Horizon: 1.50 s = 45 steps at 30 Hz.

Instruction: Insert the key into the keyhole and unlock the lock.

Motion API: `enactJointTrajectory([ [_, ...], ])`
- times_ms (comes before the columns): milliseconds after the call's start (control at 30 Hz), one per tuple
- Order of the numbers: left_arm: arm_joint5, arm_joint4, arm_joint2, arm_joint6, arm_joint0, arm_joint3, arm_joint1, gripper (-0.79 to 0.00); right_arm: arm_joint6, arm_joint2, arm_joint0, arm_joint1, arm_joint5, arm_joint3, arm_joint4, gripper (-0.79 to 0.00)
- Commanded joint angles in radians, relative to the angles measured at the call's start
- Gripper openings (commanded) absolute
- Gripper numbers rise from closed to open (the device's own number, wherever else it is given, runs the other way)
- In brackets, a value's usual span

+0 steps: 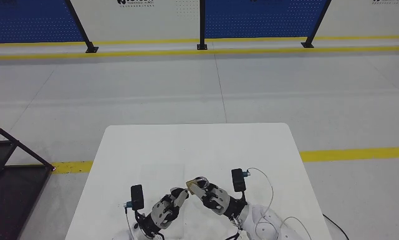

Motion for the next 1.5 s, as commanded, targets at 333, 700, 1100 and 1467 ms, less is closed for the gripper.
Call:
enactJointTrajectory([
  [333,-0.033,-0.006,0.029,0.054,-0.015,0.044,-0.003,-0.785,-0.016,0.003,-0.003,0.002,0.010,-0.005,-0.013,-0.785],
  [700,0.038,0.080,0.021,0.101,-0.014,0.023,-0.003,-0.785,-0.015,-0.001,-0.006,0.005,0.015,-0.007,-0.022,-0.785],
  [1100,0.280,0.314,0.055,0.304,-0.023,0.046,-0.013,-0.785,-0.018,-0.004,-0.008,0.007,0.028,-0.012,-0.021,-0.785],
  [1467,0.539,0.485,0.085,0.423,-0.046,0.092,-0.022,-0.785,-0.015,-0.005,-0.010,0.009,0.030,-0.016,-0.016,-0.785],
])
